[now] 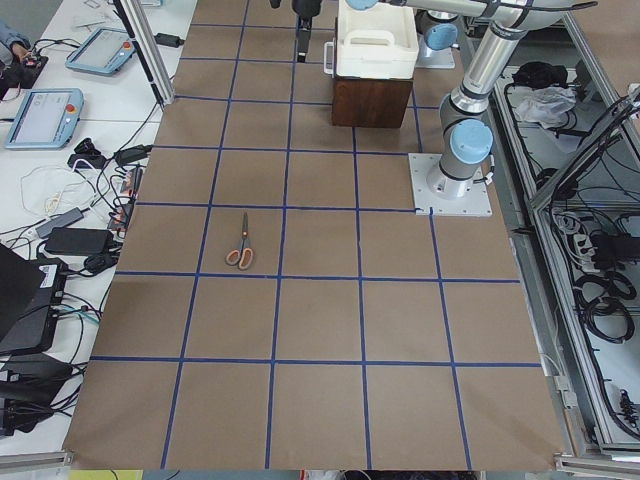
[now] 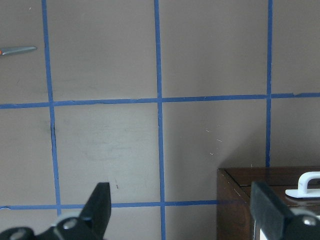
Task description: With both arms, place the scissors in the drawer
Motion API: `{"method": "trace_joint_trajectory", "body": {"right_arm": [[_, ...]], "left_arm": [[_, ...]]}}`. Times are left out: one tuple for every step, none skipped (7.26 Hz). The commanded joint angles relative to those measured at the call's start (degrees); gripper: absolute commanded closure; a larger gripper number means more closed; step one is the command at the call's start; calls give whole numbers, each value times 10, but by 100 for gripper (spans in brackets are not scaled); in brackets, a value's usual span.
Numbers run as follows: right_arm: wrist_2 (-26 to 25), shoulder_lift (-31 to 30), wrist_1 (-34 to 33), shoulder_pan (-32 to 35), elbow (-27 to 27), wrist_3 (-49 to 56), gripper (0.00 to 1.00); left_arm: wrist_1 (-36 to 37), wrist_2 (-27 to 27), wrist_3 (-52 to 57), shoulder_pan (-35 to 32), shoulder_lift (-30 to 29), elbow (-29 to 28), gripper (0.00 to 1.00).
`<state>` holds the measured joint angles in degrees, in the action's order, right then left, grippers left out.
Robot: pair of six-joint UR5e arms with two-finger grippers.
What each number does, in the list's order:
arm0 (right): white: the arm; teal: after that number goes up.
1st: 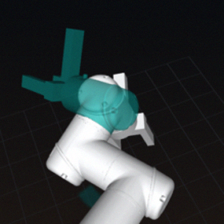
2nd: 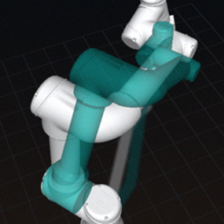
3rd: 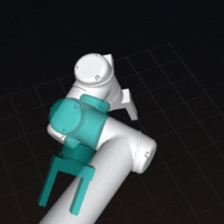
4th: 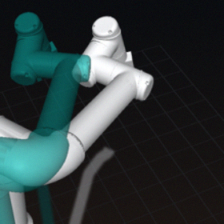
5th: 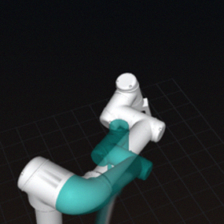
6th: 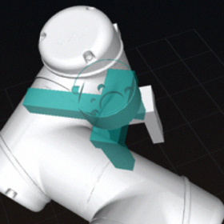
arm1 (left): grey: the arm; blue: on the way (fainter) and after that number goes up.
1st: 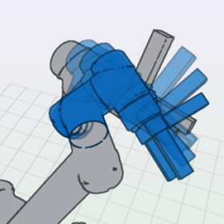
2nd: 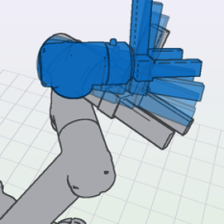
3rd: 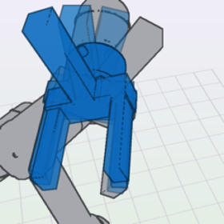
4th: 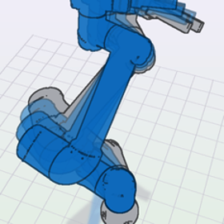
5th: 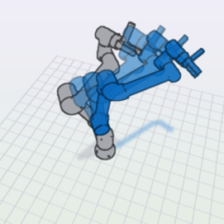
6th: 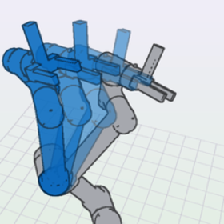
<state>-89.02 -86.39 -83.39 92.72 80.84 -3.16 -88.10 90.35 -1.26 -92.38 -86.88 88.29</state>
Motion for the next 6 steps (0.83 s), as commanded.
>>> {"method": "trace_joint_trajectory", "body": {"right_arm": [[1,0,1,0,0,0,0],[1,0,1,0,1,4,0],[1,3,-2,-1,3,9,0],[-1,4,-19,-1,16,9,0],[-6,3,-57,-4,24,10,0],[-7,8,-63,-4,41,-16,0]], "left_arm": [[-2,-1,0,-1,0,2,0],[-2,1,0,-1,1,3,0],[-7,3,30,-2,2,4,0],[-16,10,108,3,1,4,0],[-22,29,208,26,-3,5,0],[-70,46,355,66,-12,4,0]]}}
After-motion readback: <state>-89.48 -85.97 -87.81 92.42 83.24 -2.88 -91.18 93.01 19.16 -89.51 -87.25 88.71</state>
